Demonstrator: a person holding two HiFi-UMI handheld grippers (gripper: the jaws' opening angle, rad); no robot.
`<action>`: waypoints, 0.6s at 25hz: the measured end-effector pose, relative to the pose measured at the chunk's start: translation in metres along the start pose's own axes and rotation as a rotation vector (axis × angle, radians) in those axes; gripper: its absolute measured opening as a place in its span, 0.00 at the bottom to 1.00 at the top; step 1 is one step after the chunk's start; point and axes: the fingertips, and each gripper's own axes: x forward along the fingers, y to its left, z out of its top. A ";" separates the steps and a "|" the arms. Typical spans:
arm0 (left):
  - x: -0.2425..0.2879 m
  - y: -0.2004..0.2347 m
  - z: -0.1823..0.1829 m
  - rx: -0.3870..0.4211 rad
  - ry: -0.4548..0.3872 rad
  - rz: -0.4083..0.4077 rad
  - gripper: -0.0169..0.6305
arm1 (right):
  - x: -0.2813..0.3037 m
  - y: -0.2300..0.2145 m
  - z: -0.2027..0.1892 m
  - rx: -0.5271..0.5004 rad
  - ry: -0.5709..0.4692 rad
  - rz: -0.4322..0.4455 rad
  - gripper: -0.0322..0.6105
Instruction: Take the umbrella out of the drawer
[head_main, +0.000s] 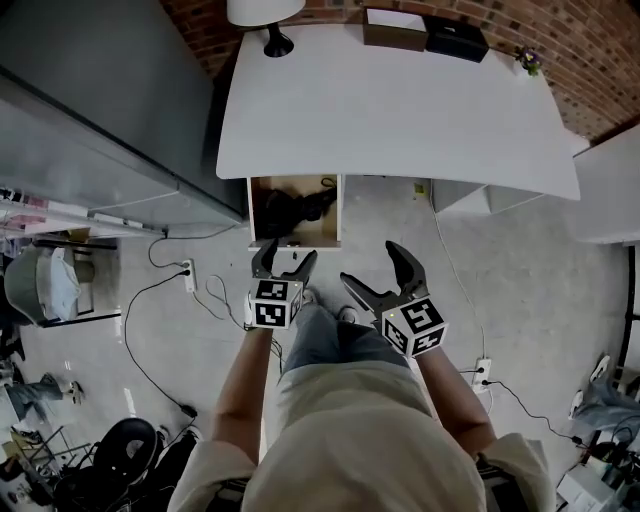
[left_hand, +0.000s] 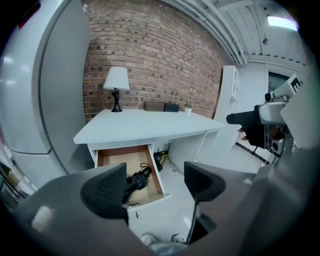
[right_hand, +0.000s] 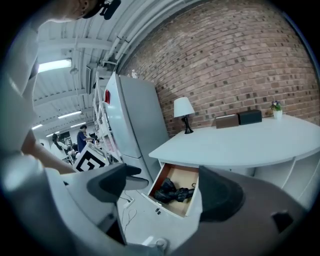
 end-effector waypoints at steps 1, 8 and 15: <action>0.009 0.002 -0.004 0.010 0.019 -0.007 0.56 | 0.004 -0.003 -0.003 0.006 0.007 0.001 0.71; 0.075 0.029 -0.031 0.078 0.153 -0.062 0.57 | 0.045 -0.020 -0.025 0.035 0.049 -0.025 0.71; 0.139 0.044 -0.079 0.186 0.328 -0.147 0.57 | 0.090 -0.044 -0.044 0.091 0.091 -0.060 0.71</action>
